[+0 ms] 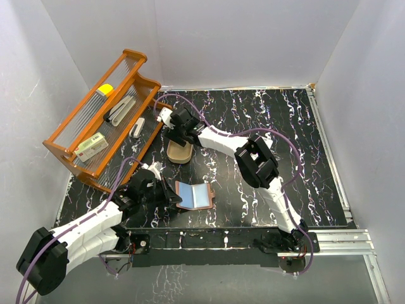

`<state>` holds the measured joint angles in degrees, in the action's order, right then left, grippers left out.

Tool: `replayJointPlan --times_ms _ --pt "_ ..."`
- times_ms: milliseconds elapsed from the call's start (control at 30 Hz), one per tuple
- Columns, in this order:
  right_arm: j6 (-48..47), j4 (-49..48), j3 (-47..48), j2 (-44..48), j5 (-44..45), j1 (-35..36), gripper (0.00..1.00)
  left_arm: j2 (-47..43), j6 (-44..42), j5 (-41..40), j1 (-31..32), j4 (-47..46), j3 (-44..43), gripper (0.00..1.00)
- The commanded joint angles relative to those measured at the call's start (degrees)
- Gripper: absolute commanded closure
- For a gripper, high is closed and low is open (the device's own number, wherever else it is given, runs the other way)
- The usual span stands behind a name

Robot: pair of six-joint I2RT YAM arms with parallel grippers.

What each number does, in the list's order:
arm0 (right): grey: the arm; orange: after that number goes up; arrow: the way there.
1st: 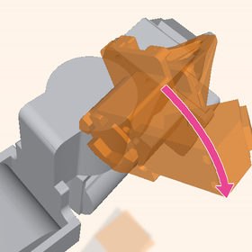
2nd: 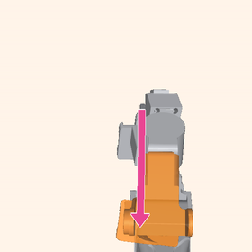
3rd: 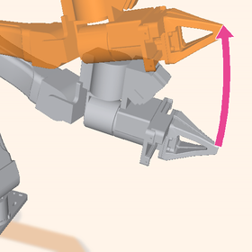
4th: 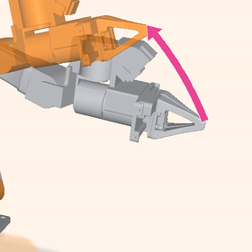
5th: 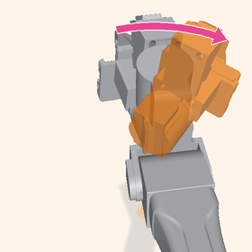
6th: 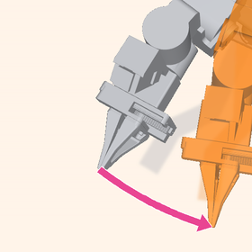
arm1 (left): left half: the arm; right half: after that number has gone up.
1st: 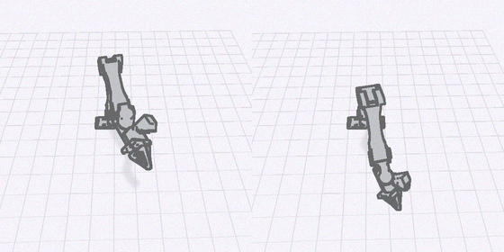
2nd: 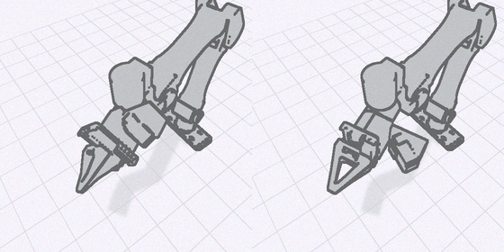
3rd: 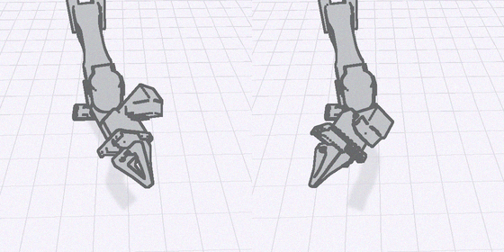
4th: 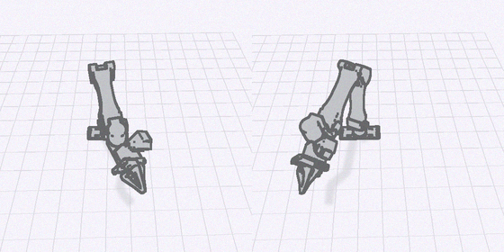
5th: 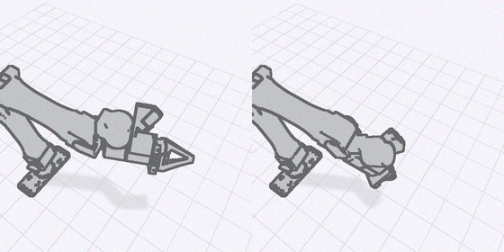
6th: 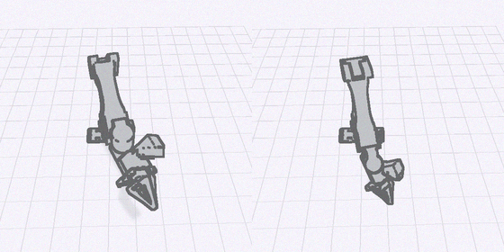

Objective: Put the credit cards into the card holder
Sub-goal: Pick up the credit card from the storage box.

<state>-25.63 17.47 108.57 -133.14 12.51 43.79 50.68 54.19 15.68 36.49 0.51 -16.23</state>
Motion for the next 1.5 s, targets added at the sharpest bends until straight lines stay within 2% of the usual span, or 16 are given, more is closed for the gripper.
replayJointPlan --times_ms 0,700,1467 --pt "-4.0 -1.9 3.7 -0.7 4.2 0.0 0.25 -1.1 0.2 1.0 -0.1 0.6 0.3 1.00" --pt "-5.4 -3.5 4.7 0.1 8.0 0.0 0.50 -0.9 0.5 0.9 0.0 0.5 0.7 1.00" --pt "-5.7 -3.4 4.7 2.4 8.8 0.0 0.64 -0.6 1.0 1.0 -0.1 -0.4 1.1 1.00"
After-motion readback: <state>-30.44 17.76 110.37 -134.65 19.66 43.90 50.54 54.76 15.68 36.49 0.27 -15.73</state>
